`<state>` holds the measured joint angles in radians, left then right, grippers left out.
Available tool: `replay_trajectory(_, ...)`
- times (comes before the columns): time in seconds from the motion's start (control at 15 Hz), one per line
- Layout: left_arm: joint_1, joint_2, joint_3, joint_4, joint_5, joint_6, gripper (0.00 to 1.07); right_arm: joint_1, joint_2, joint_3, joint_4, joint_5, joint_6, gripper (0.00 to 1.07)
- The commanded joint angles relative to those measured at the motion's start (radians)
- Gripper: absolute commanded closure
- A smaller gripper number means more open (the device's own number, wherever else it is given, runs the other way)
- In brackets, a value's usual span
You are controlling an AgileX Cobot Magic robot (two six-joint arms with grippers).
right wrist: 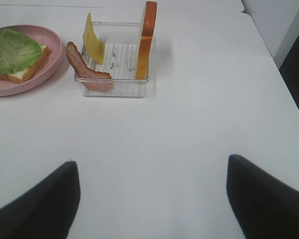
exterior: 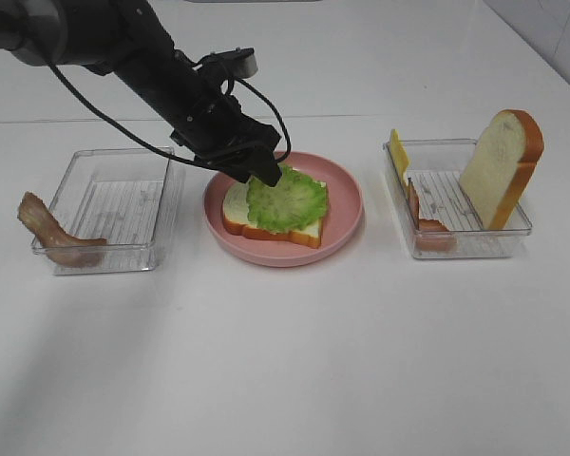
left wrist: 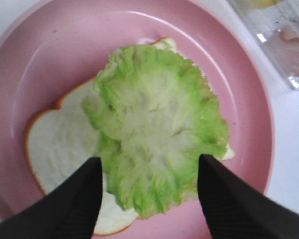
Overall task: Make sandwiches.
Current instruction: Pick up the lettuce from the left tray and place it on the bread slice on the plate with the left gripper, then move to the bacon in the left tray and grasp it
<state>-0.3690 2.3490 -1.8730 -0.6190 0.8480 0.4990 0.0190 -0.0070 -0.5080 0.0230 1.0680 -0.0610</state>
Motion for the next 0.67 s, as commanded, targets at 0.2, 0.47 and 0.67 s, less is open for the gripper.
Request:
replay_trajectory(0.2,-0.003,-0.125,-0.002,0.369,0.004,-0.359,0.38,-0.007,-0.014,0.002,-0.001,-0.010,-0.009,0.31)
replay_trajectory(0.47,-0.003,-0.265,-0.002,0.619,0.125,-0.562,0.38,-0.007,-0.014,0.002,-0.001,-0.010,-0.009,0.31)
replay_trajectory(0.67,-0.003,-0.339,-0.002,0.703,0.218,-0.604,0.38,-0.007,-0.014,0.002,-0.001,-0.010,-0.009,0.31)
